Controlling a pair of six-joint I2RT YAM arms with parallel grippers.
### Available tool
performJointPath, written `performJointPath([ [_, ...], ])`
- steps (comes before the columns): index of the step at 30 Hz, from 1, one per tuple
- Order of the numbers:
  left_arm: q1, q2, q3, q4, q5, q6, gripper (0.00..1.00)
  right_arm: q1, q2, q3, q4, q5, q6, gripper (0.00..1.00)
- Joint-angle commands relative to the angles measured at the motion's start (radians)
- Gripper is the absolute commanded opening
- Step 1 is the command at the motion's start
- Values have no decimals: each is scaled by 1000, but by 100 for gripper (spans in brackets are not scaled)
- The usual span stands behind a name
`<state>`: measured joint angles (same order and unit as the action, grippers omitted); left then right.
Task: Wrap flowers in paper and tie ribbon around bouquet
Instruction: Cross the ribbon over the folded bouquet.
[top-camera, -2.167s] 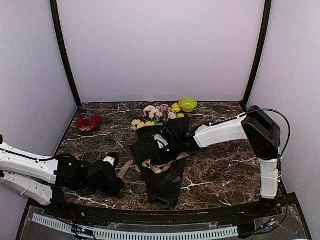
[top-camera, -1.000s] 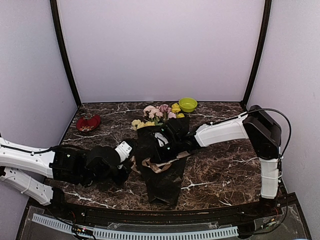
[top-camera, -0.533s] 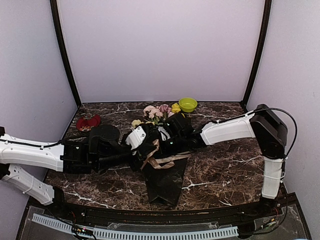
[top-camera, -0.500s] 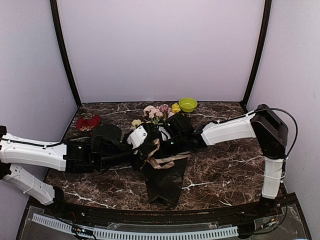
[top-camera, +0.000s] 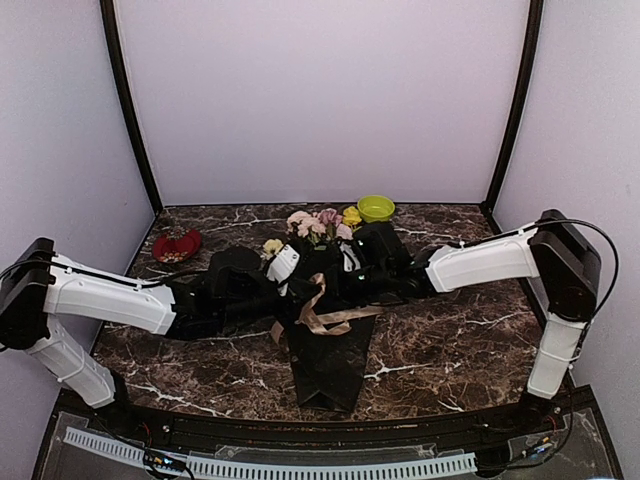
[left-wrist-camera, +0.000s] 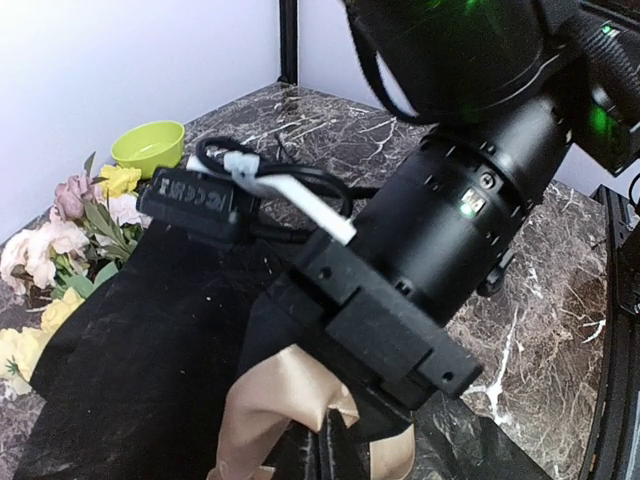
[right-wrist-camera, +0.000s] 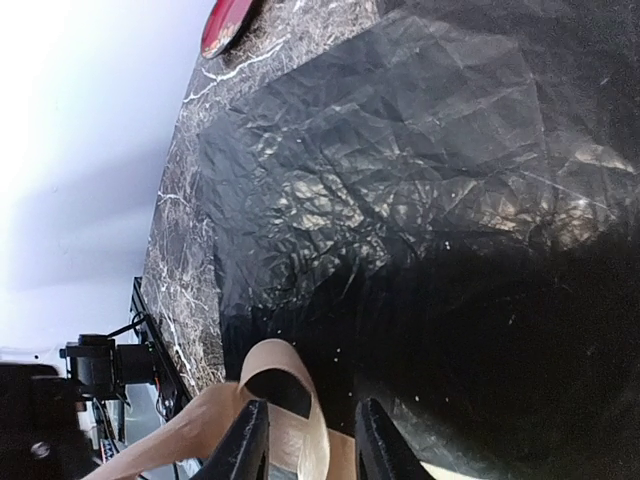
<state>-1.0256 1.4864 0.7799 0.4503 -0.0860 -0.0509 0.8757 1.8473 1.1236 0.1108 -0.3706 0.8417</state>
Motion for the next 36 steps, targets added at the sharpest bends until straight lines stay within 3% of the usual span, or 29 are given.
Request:
performJointPath([
  [1,16,34,-23,97,40,-90,0,-12,-52,-53,84,64,73,31],
  [4,19,43,-19,104,44,-99,0,-22,-80,-93,105,76,73,31],
  [12,27,40,-12,59,51,-93,0,-32,-245,-210,87,77,-130,27],
  [17,27,45,-1,60,64,-105,0,-32,-351,-349,317,-46,-113,27],
  [24,27,35,-4,82,103,-120,0,3,-314,-374,457,-95,-98,30],
  [36,36,17,-37,152,142,-176,0,62,-215,-368,547,-81,-79,27],
])
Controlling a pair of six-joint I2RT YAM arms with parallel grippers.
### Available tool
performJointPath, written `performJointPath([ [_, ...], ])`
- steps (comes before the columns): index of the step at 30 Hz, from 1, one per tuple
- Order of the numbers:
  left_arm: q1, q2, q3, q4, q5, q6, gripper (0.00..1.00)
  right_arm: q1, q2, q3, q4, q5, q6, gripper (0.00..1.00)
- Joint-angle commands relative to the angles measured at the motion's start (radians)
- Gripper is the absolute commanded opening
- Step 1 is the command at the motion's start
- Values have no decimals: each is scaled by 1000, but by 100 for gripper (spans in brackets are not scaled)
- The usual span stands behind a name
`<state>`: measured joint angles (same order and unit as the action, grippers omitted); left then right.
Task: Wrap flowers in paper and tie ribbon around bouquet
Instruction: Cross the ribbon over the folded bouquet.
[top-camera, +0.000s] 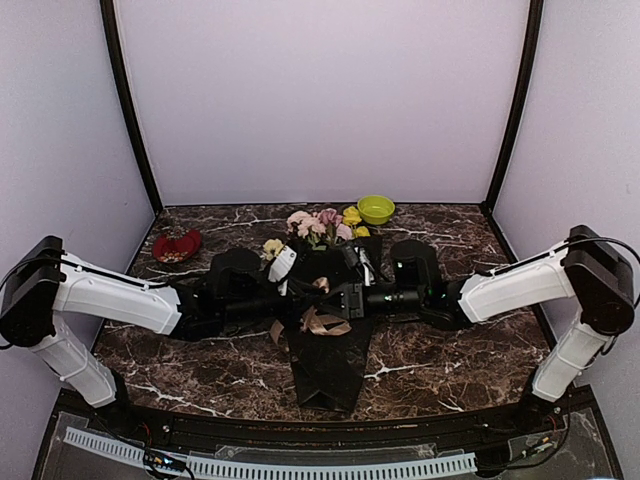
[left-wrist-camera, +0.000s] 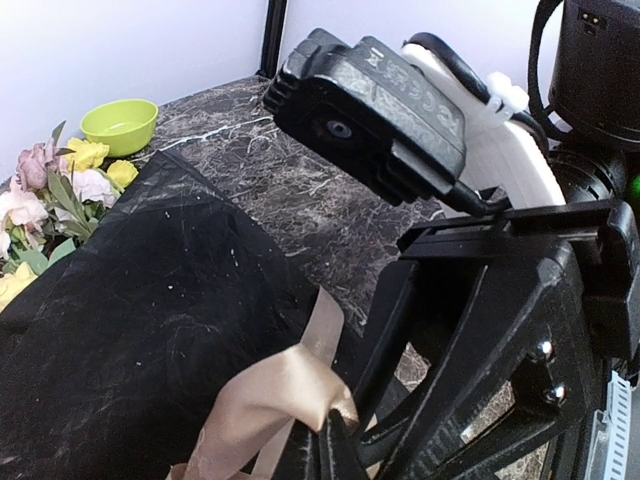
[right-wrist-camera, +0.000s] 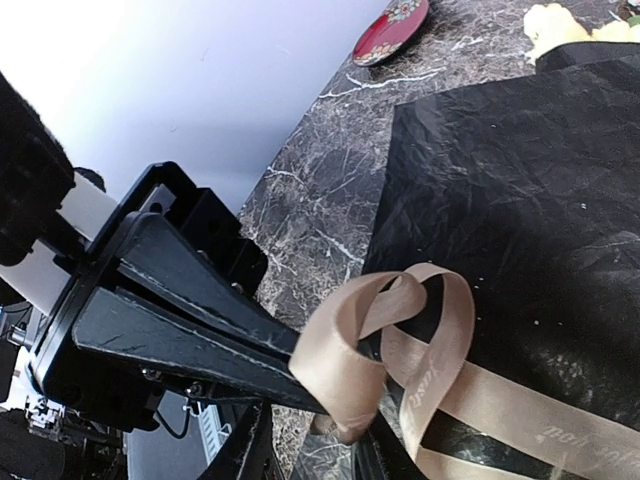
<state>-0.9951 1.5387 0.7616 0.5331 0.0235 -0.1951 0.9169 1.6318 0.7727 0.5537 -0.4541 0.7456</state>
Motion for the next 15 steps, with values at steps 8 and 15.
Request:
performJointPath([
  [8,7,-26,-32,108,54,-49,0,34,46,4,109,23,28,26],
  [15,9,-23,-32,112,56,-47,0,35,47,-5,25,108,25,26],
])
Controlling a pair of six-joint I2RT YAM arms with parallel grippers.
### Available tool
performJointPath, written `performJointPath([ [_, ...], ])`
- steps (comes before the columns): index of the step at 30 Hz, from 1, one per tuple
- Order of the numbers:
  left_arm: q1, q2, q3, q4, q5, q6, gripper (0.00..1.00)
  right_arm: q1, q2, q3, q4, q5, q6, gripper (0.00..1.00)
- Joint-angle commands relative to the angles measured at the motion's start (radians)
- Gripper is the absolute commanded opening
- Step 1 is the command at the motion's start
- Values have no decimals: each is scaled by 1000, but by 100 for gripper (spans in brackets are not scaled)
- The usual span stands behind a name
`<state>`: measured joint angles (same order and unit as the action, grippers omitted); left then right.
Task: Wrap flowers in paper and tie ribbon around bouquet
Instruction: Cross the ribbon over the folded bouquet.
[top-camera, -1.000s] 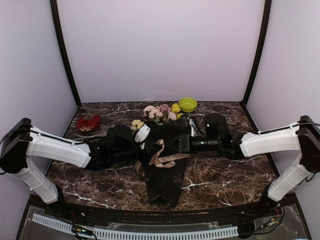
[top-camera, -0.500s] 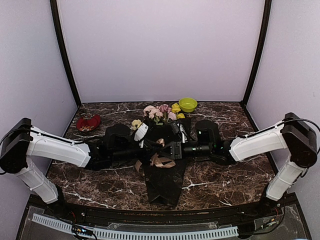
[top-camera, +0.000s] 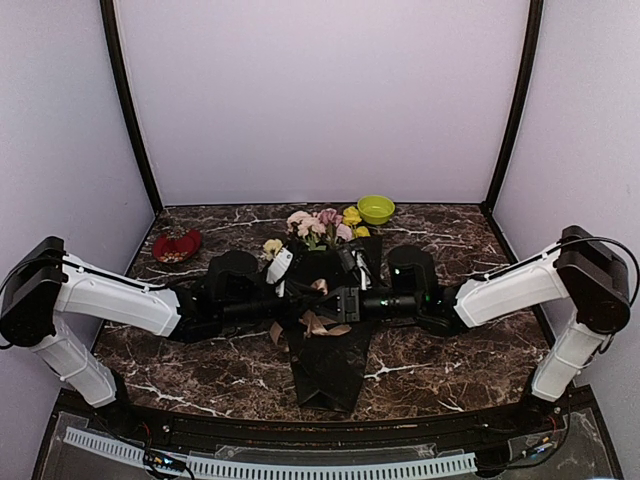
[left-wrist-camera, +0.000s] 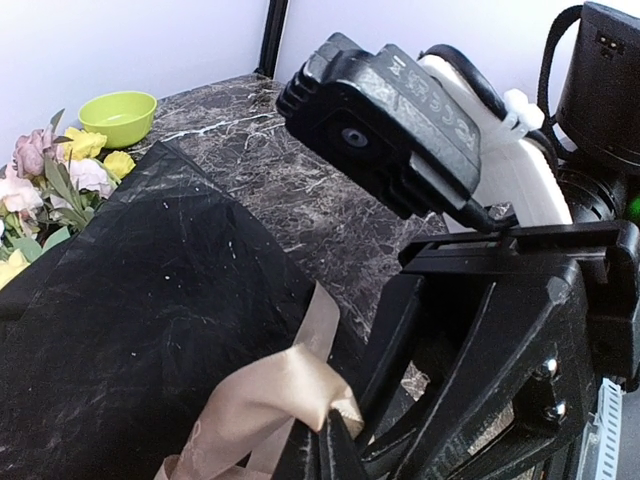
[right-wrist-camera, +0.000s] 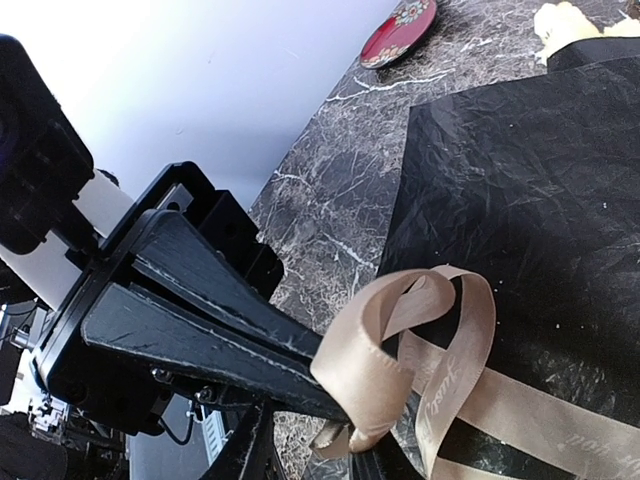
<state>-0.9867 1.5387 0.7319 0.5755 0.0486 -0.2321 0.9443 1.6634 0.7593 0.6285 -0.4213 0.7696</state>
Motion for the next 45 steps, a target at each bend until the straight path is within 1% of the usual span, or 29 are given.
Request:
performJointPath([
  [1,0,-22,-2,70,33,-11,0,8,20,14,-57,77,1,25],
  [7,0,-22,-7,78,31,-15,0,8,25,33,-136,130,-9,26],
  [10,0,-19,-2,75,29,-12,0,8,3,23,-153,162,-16,30],
  [15,2,-10,3,73,29,-15,0,9,-29,-2,-115,157,-16,32],
  [20,2,-8,-3,84,31,-25,0,17,-41,-3,-117,152,-35,32],
  [25,3,-14,-12,83,28,-26,0,32,-118,-85,-73,195,-14,32],
  [28,5,-15,-18,85,31,-28,0,37,-129,-98,-57,200,-10,32],
  [31,5,-14,-19,87,34,-32,0,43,-114,-81,-50,193,-21,34],
  [37,5,-8,-20,92,43,-38,0,54,-64,-22,-49,183,-38,41],
  [43,5,-8,-22,92,47,-38,0,60,-11,20,-40,167,-30,41],
  [45,5,-8,-23,95,49,-39,0,60,2,35,-54,170,-34,39],
])
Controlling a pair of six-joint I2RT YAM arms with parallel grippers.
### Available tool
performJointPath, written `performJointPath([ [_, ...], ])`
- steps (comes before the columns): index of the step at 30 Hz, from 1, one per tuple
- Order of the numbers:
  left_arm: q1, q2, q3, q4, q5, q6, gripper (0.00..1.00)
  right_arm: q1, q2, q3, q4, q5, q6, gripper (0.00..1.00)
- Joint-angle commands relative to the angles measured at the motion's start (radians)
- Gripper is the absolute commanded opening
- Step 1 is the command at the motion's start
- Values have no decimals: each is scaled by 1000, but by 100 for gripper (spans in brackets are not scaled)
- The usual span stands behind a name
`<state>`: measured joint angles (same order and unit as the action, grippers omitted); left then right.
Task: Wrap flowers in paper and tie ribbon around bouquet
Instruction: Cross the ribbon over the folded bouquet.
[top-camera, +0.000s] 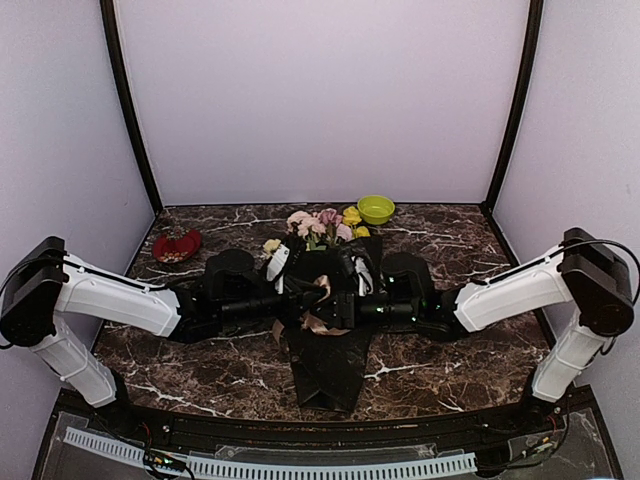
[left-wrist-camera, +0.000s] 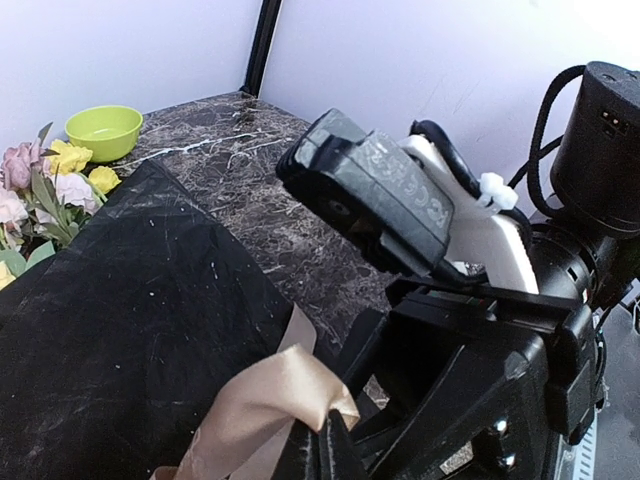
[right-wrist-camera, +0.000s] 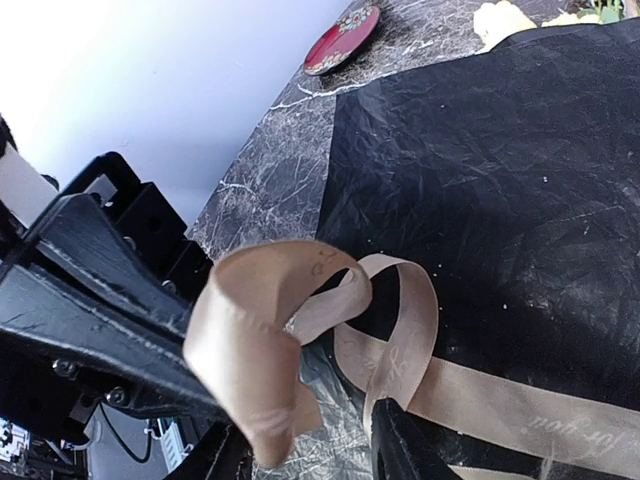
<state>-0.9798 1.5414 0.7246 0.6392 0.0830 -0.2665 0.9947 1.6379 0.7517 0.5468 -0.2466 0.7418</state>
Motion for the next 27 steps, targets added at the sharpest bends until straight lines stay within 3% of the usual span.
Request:
performJointPath([
  [1,-2,-10,-17,32,16,-5,0,10,33,51,19,-4,-9,35],
  [6,-2,-19,-30,36,21,-11,0,9,37,56,10,17,-11,6],
  [8,-2,-23,-40,40,26,-15,0,6,24,43,8,33,-9,0],
  [12,-2,-43,-56,24,47,-6,1,-3,-19,5,-39,71,-17,0],
  [17,-1,-73,-34,-76,77,30,44,-14,-111,-72,-92,100,-45,0],
  [20,4,-111,-36,-108,45,35,59,-20,-144,-108,-144,111,-63,0],
  [24,29,-144,-15,-172,22,25,62,-24,-157,-149,-152,99,-59,0],
  [27,64,-129,14,-240,-30,-7,56,-24,-150,-161,-152,71,-58,0],
])
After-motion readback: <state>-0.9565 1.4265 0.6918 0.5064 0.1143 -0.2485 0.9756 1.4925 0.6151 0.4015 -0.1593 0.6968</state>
